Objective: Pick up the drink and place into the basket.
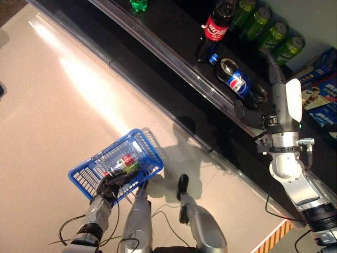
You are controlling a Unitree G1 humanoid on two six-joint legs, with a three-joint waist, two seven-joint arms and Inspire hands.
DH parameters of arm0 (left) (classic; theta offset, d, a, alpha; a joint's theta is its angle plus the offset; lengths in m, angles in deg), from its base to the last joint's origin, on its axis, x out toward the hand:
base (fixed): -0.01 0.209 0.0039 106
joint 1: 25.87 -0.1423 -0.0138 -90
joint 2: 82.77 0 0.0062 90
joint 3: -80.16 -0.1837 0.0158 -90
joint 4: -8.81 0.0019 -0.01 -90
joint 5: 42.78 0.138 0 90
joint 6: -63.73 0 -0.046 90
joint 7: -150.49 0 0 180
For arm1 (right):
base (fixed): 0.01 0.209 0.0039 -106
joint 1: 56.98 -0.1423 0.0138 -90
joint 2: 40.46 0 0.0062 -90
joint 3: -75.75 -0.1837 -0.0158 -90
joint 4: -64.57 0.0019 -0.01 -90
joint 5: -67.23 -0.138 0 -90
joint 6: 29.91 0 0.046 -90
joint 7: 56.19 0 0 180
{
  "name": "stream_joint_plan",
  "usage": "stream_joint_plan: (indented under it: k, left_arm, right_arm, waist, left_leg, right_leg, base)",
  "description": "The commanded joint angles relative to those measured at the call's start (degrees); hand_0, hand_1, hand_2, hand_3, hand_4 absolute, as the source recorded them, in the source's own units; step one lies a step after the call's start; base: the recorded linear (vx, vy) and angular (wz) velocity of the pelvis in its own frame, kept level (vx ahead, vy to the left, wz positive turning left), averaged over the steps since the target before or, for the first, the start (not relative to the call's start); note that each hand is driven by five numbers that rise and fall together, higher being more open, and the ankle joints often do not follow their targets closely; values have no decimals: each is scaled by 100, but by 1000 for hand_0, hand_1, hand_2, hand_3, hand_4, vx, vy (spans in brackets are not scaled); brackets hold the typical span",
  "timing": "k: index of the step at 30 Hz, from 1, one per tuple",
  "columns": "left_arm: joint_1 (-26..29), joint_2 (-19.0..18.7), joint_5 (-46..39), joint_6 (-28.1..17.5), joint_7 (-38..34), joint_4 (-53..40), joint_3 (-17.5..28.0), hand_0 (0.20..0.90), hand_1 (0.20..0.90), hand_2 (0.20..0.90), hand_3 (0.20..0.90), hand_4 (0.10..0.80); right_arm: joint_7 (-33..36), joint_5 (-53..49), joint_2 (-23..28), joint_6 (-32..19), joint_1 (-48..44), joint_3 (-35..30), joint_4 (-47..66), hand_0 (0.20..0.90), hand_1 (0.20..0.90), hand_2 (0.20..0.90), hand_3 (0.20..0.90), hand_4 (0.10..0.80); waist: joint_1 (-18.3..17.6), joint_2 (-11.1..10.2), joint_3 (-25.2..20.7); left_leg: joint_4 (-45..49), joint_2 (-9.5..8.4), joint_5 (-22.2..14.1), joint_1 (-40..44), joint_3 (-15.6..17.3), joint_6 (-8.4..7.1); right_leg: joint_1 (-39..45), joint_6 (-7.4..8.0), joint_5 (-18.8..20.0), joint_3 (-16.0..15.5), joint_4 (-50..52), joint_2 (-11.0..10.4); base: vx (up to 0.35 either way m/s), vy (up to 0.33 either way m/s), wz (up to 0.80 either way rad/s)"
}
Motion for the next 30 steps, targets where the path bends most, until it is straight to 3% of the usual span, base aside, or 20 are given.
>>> stream_joint_plan:
  k: [1,16,30]
  left_arm:
    - [-667,-526,74,-358,252,-596,9,300,300,300,200,100]
    - [-851,-834,272,-5,420,-705,30,300,300,300,200,100]
    - [-698,-935,351,96,474,-694,-52,300,300,300,200,100]
  right_arm:
    - [386,-80,524,-96,-307,-551,598,900,900,900,900,800]
    - [-453,-570,893,551,-708,-246,115,900,900,900,900,800]
    - [-1187,-1554,552,757,-1174,211,-596,900,900,900,900,800]
  waist:
    - [77,-88,-569]
    - [308,-157,-708]
    - [417,-157,-719]
  left_leg:
    - [1101,-117,-884,-236,222,147]
    - [1105,-93,-899,-44,123,84]
    - [1037,-88,-868,-50,30,28]
  right_leg:
    - [154,625,-518,154,603,-210]
    - [472,676,-507,17,476,-232]
    - [459,687,-517,-103,468,-266]
  base:
    - [68,-21,-1]
    - [65,-26,1]
    - [8,-12,5]
